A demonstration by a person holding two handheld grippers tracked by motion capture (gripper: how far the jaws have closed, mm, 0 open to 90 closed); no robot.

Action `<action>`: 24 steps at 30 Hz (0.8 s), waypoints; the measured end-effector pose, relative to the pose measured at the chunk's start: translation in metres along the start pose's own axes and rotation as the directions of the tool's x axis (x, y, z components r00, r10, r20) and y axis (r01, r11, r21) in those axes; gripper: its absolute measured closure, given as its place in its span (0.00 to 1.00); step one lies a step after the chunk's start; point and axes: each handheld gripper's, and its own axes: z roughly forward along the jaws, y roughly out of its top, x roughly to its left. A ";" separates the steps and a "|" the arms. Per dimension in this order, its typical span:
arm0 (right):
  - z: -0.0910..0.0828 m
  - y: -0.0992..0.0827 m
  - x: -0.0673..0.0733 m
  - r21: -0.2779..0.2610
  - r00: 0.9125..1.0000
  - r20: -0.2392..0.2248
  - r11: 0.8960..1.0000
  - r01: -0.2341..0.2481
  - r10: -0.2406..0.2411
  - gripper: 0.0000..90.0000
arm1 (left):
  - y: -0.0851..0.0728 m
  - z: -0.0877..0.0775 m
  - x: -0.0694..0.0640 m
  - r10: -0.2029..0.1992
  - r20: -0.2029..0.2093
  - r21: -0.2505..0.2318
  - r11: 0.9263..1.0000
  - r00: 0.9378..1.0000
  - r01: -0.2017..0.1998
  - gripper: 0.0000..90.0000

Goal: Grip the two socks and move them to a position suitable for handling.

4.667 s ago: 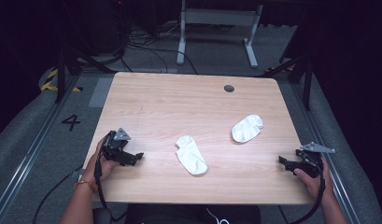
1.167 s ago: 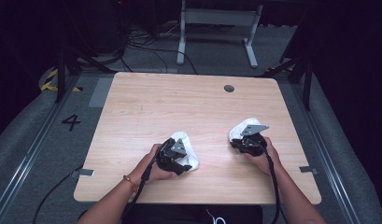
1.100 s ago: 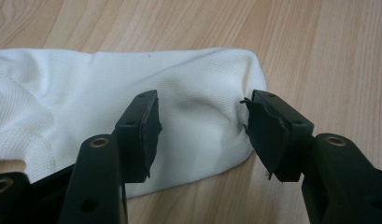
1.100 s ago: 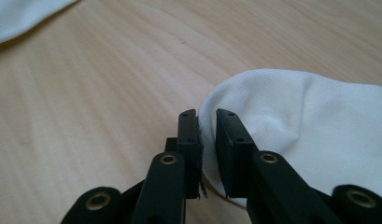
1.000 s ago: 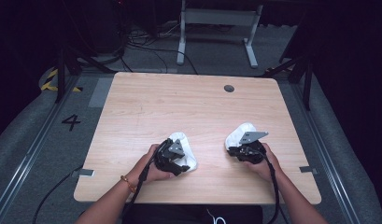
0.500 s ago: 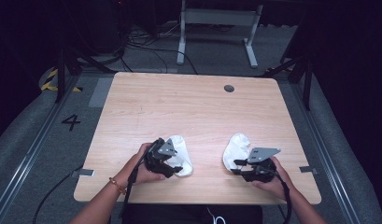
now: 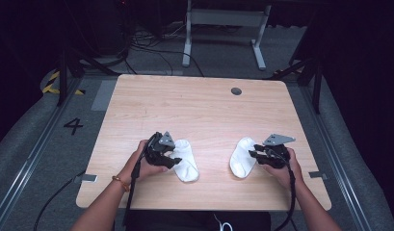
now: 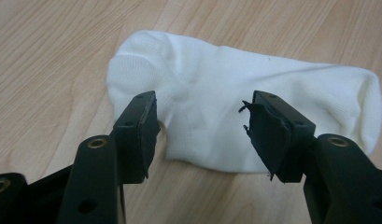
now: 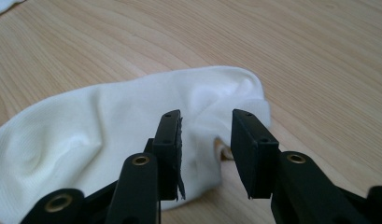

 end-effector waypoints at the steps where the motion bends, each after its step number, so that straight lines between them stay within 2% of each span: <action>1: 0.003 0.001 0.001 0.002 1.000 -0.002 1.000 0.007 -0.007 0.72 | 0.002 0.004 -0.001 0.015 -0.005 0.013 1.000 1.000 -0.015 0.48; 3: 0.008 0.004 0.004 0.008 1.000 -0.013 1.000 0.013 -0.013 0.71 | 0.005 0.010 -0.005 0.055 -0.017 0.027 0.998 0.998 -0.054 0.48; 8: 0.017 0.005 0.008 0.026 0.999 -0.024 0.999 0.039 -0.039 0.71 | 0.011 0.015 -0.007 0.080 0.003 0.020 0.997 0.997 -0.080 0.48; 12: 0.022 0.008 0.015 0.024 0.996 -0.061 0.998 0.061 -0.060 0.70 | 0.017 0.020 -0.009 0.095 0.011 0.014 0.995 0.995 -0.096 0.48; 15: 0.027 0.010 0.027 0.021 0.989 -0.104 0.994 0.108 -0.105 0.69 | 0.020 0.023 -0.012 0.108 0.019 0.013 0.994 0.994 -0.108 0.48; 18: 0.029 0.013 0.036 0.015 0.984 -0.125 0.991 0.133 -0.130 0.69 | 0.023 0.025 -0.016 0.121 0.029 0.010 0.993 0.992 -0.121 0.48; 20: 0.030 0.013 0.044 0.003 0.977 -0.155 0.989 0.150 -0.147 0.69 | 0.023 0.026 -0.019 0.127 0.033 0.008 0.992 0.991 -0.128 0.48; 24: 0.030 0.015 0.053 -0.003 0.966 -0.180 0.982 0.190 -0.187 0.67 | 0.026 0.028 -0.028 0.165 0.044 0.004 0.986 0.985 -0.166 0.47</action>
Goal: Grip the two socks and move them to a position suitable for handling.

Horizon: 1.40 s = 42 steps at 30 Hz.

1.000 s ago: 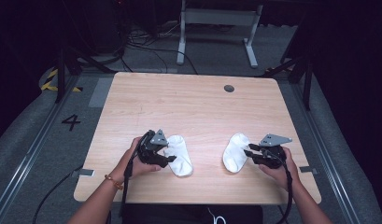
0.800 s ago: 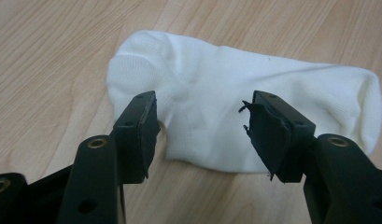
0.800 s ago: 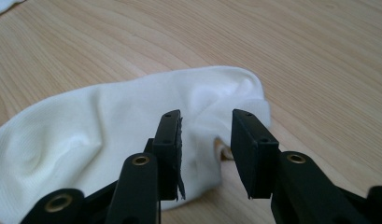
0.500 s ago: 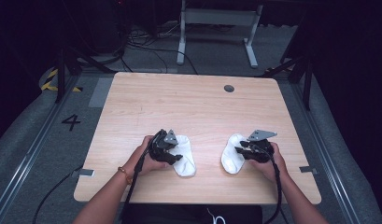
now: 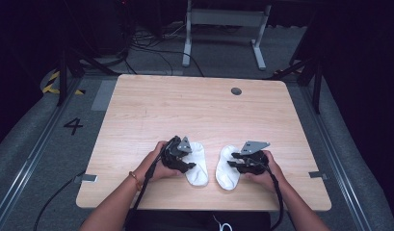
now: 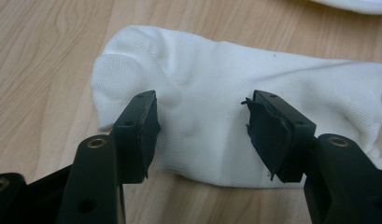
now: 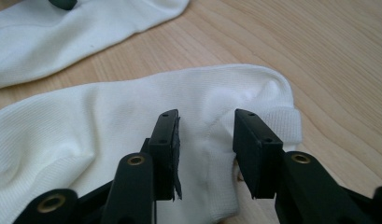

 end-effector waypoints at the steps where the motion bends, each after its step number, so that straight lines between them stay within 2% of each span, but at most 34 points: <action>1: 0.000 0.000 0.001 0.000 1.000 0.002 1.000 0.005 -0.005 0.65 | 0.001 0.000 -0.003 0.015 -0.006 -0.003 1.000 1.000 -0.015 0.47; 2: -0.001 0.001 0.002 0.004 1.000 0.013 1.000 0.018 -0.018 0.59 | 0.003 -0.001 -0.006 0.026 -0.013 -0.002 1.000 1.000 -0.026 0.46; 3: -0.002 0.002 0.002 0.005 0.999 0.028 1.000 0.021 -0.021 0.57 | 0.004 -0.002 -0.007 0.032 -0.017 -0.011 0.999 0.999 -0.032 0.45; 6: -0.013 0.002 0.003 -0.039 0.999 0.037 0.999 0.003 -0.002 0.58 | 0.008 -0.012 -0.015 0.035 -0.010 -0.050 0.998 0.999 -0.036 0.43; 7: -0.019 0.002 0.004 -0.053 0.999 0.033 0.999 -0.008 0.010 0.58 | 0.008 -0.012 -0.015 0.035 -0.010 -0.050 0.998 0.999 -0.036 0.43; 8: -0.022 0.001 0.005 -0.062 0.999 0.031 0.998 -0.006 0.008 0.58 | 0.009 -0.015 -0.019 0.036 0.005 -0.075 0.997 0.999 -0.035 0.43; 10: -0.028 -0.001 0.012 -0.064 1.000 0.017 0.998 0.002 -0.001 0.58 | 0.009 -0.017 -0.026 0.046 0.027 -0.083 0.996 0.999 -0.043 0.43; 13: -0.033 -0.003 0.020 -0.064 1.000 -0.005 0.998 0.013 -0.013 0.58 | 0.009 -0.016 -0.034 0.051 0.050 -0.077 0.996 0.997 -0.047 0.44; 14: -0.036 -0.005 0.030 -0.065 0.999 -0.029 0.998 0.017 -0.019 0.59 | 0.009 -0.013 -0.044 0.065 0.068 -0.067 0.996 0.996 -0.061 0.45; 15: -0.036 -0.005 0.035 -0.062 0.999 -0.038 0.998 0.016 -0.018 0.59 | 0.009 -0.011 -0.047 0.075 0.071 -0.061 0.996 0.995 -0.071 0.45; 17: -0.036 -0.006 0.039 -0.056 0.999 -0.038 0.998 0.023 -0.025 0.59 | 0.008 -0.010 -0.050 0.080 0.075 -0.063 0.995 0.994 -0.075 0.49; 18: -0.034 -0.007 0.046 -0.040 0.998 -0.035 0.998 0.044 -0.046 0.58 | 0.007 -0.008 -0.054 0.078 0.090 -0.056 0.996 0.993 -0.073 0.50; 19: -0.034 -0.009 0.048 -0.031 0.998 -0.036 0.999 0.045 -0.046 0.58 | 0.007 -0.007 -0.054 0.096 0.093 -0.036 0.995 0.991 -0.093 0.50; 22: -0.032 -0.015 0.049 0.004 0.997 -0.049 0.999 0.051 -0.051 0.57 | 0.003 -0.003 -0.053 0.080 0.118 -0.019 0.997 0.990 -0.078 0.49; 24: -0.032 -0.020 0.047 0.026 0.998 -0.040 0.999 0.047 -0.046 0.56 | 0.002 -0.005 -0.051 0.077 0.117 -0.007 0.997 0.990 -0.077 0.50; 28: -0.039 -0.029 0.039 0.031 0.999 -0.024 0.999 0.037 -0.037 0.54 | -0.006 -0.010 -0.044 0.059 0.146 0.012 0.998 0.987 -0.062 0.48; 30: -0.044 -0.033 0.035 0.033 0.999 -0.016 0.999 0.034 -0.033 0.53 | -0.007 -0.013 -0.043 0.063 0.131 0.012 0.998 0.989 -0.065 0.45; 32: -0.048 -0.035 0.032 0.036 0.999 0.012 0.999 0.029 -0.030 0.53 | -0.004 -0.016 -0.041 0.063 0.108 0.003 0.998 0.992 -0.063 0.41; 35: -0.057 -0.033 0.027 0.006 0.998 0.055 1.000 -0.014 0.013 0.55 | 0.005 -0.019 -0.039 0.059 0.079 -0.034 0.998 0.995 -0.056 0.39; 37: -0.062 -0.030 0.029 -0.020 0.999 0.039 0.999 -0.035 0.036 0.55 | 0.013 -0.020 -0.037 0.064 0.063 -0.054 0.997 0.996 -0.060 0.37; 38: -0.064 -0.027 0.034 -0.027 1.000 0.017 0.999 -0.025 0.025 0.55 | 0.017 -0.021 -0.036 0.071 0.060 -0.061 0.996 0.996 -0.067 0.37; 40: -0.063 -0.024 0.043 -0.028 1.000 0.002 1.000 0.003 -0.003 0.56 | 0.023 -0.022 -0.034 0.063 0.048 -0.078 0.995 0.997 -0.059 0.37; 42: -0.060 -0.022 0.053 -0.034 0.999 -0.042 0.999 0.008 -0.009 0.59 | 0.032 -0.018 -0.031 0.051 0.012 -0.071 0.996 0.999 -0.050 0.39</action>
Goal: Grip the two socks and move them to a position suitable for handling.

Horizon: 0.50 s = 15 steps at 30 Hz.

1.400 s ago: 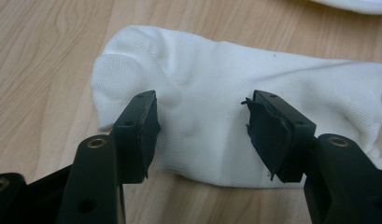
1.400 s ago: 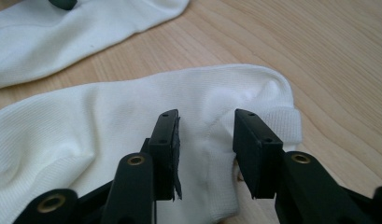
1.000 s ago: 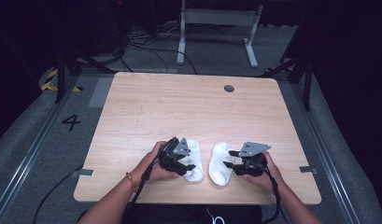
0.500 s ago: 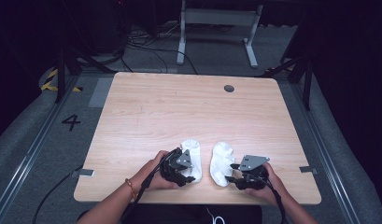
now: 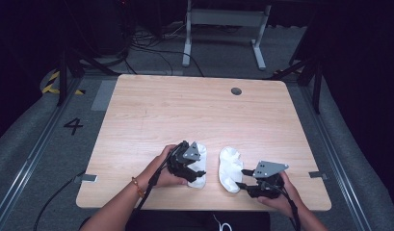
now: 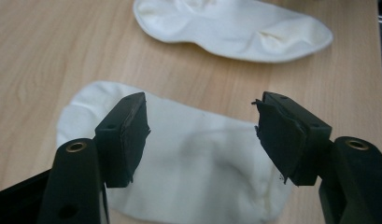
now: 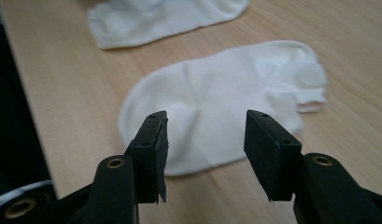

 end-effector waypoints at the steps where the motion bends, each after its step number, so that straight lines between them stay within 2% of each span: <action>1: 0.002 0.001 0.004 0.003 1.000 -0.015 1.000 0.011 -0.011 0.59 | 0.006 0.004 0.003 -0.004 -0.007 0.002 1.000 1.000 0.004 0.39; 3: 0.007 0.001 0.010 0.013 0.999 -0.041 0.999 0.032 -0.032 0.63 | 0.014 0.012 0.007 -0.025 0.005 -0.003 1.000 1.000 0.025 0.40; 5: 0.010 0.001 0.012 0.025 0.997 -0.061 0.999 0.042 -0.040 0.66 | 0.026 0.023 0.012 -0.028 -0.014 0.012 1.000 1.000 0.028 0.41; 7: 0.014 0.000 0.014 0.040 0.997 -0.067 0.998 0.052 -0.049 0.68 | 0.034 0.032 0.017 -0.037 -0.008 0.009 0.999 0.999 0.037 0.41; 11: 0.019 -0.002 0.015 0.052 0.995 -0.086 0.997 0.064 -0.059 0.69 | 0.048 0.052 0.031 -0.081 -0.001 0.007 0.997 0.997 0.081 0.43; 13: 0.020 -0.003 0.014 0.059 0.993 -0.093 0.995 0.076 -0.071 0.69 | 0.054 0.061 0.035 -0.105 0.013 0.019 0.994 0.994 0.105 0.43; 15: 0.021 -0.004 0.014 0.065 0.993 -0.094 0.994 0.084 -0.078 0.69 | 0.059 0.070 0.037 -0.107 0.005 0.036 0.994 0.994 0.107 0.44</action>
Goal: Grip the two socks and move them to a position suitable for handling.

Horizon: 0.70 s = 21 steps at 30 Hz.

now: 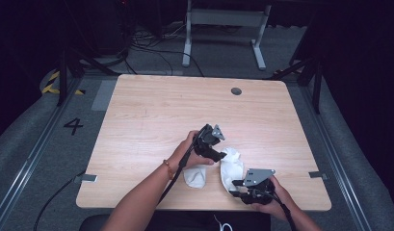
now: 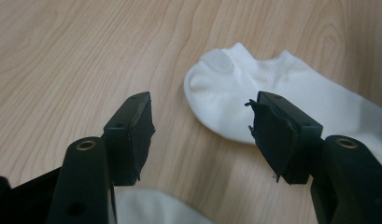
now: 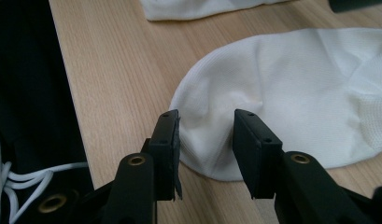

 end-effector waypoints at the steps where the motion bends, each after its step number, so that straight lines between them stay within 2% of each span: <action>1: 0.000 0.000 0.000 -0.002 1.000 -0.006 1.000 -0.001 0.001 0.69 | 0.003 0.005 0.001 -0.003 -0.007 0.010 1.000 1.000 0.003 0.44; 2: 0.000 0.000 0.000 -0.002 1.000 -0.006 1.000 -0.001 0.001 0.69 | 0.003 0.005 0.001 -0.003 -0.007 0.010 1.000 1.000 0.003 0.45; 4: -0.001 -0.001 -0.001 0.001 1.000 -0.007 1.000 0.005 -0.005 0.69 | 0.012 0.020 0.002 -0.006 -0.008 0.041 0.999 1.000 0.007 0.48; 6: -0.001 -0.002 -0.001 0.005 1.000 -0.012 1.000 0.000 0.000 0.69 | 0.015 0.029 0.001 0.010 -0.017 0.073 0.997 1.000 -0.009 0.52; 8: -0.002 -0.003 -0.001 0.013 1.000 -0.012 1.000 0.011 -0.011 0.70 | 0.016 0.033 0.001 0.010 -0.018 0.090 0.996 1.000 -0.008 0.55; 11: -0.004 -0.004 -0.002 0.016 1.000 -0.020 1.000 0.011 -0.011 0.69 | 0.016 0.033 0.003 0.006 0.000 0.084 0.996 1.000 -0.006 0.60; 15: -0.007 -0.006 -0.005 0.025 1.000 -0.010 1.000 0.005 -0.004 0.69 | 0.015 0.030 0.003 0.028 0.020 0.110 0.994 0.999 -0.030 0.74; 17: -0.008 -0.008 -0.008 0.033 1.000 0.004 0.999 -0.001 0.001 0.69 | 0.014 0.028 0.003 0.038 0.009 0.115 0.993 0.999 -0.039 0.77; 21: -0.013 -0.011 -0.015 0.048 1.000 0.017 0.999 -0.019 0.018 0.69 | 0.009 0.021 0.006 0.020 -0.007 0.120 0.993 1.000 -0.019 0.82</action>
